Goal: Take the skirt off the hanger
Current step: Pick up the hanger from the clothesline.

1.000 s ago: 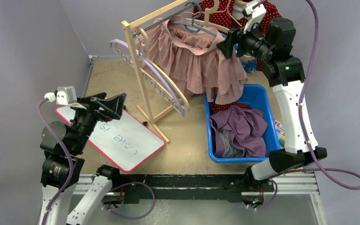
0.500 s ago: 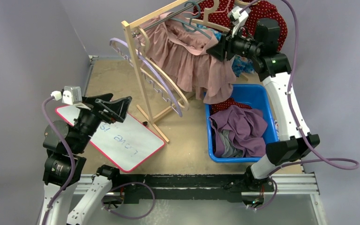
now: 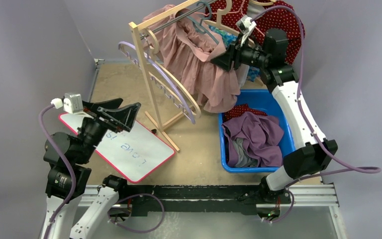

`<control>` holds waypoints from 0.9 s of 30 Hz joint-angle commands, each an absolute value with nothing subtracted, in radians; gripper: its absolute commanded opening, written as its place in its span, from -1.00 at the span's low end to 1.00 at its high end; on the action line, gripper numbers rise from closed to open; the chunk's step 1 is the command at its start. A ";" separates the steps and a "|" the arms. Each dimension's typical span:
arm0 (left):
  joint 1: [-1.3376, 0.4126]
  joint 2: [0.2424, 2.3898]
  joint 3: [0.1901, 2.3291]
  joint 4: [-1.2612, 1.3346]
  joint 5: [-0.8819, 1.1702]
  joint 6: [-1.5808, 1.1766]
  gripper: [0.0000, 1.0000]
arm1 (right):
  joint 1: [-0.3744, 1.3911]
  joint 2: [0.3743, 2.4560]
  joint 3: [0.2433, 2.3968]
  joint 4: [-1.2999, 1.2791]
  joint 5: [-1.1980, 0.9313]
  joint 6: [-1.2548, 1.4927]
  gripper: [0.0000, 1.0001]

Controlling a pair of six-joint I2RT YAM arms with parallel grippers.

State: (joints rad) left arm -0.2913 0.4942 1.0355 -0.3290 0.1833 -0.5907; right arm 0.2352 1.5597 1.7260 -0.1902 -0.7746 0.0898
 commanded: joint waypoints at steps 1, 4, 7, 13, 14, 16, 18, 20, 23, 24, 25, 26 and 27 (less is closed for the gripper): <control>-0.296 0.465 1.026 -0.259 0.141 -0.641 1.00 | 0.250 1.500 1.711 -0.047 -0.743 0.155 0.05; -0.295 0.465 1.028 -0.267 0.123 -0.651 1.00 | 0.258 1.498 1.705 -0.006 -0.724 0.177 -0.07; -0.296 0.470 1.035 -0.286 0.117 -0.651 1.00 | 0.267 1.491 1.690 0.036 -0.702 0.209 -0.35; -0.296 0.470 1.042 -0.287 0.110 -0.651 1.00 | 0.284 1.452 1.592 0.218 -0.682 0.288 -0.80; -0.296 0.471 1.041 -0.283 0.112 -0.653 1.00 | 0.290 1.444 1.572 0.253 -0.681 0.299 -0.84; -0.296 0.479 1.043 -0.278 0.115 -0.652 1.00 | 0.304 1.430 1.527 0.335 -0.679 0.321 -0.94; -0.296 0.486 1.051 -0.284 0.118 -0.647 1.00 | 0.316 1.420 1.493 0.402 -0.658 0.347 -1.00; -0.295 0.487 1.060 -0.291 0.121 -0.642 1.00 | 0.325 1.409 1.459 0.462 -0.623 0.369 -1.00; -0.296 0.470 1.051 -0.295 0.118 -0.644 1.00 | 0.339 1.396 1.404 0.579 -0.576 0.398 -1.00; -0.296 0.461 1.045 -0.294 0.114 -0.647 1.00 | 0.344 1.395 1.387 0.636 -0.565 0.405 -1.00; -0.296 0.455 1.040 -0.294 0.110 -0.652 1.00 | 0.350 1.396 1.372 0.682 -0.551 0.407 -1.00; -0.295 0.450 1.038 -0.293 0.109 -0.655 1.00 | 0.358 1.397 1.359 0.720 -0.532 0.409 -1.00; -0.296 0.447 1.037 -0.291 0.109 -0.659 1.00 | 0.367 1.400 1.346 0.757 -0.509 0.411 -1.00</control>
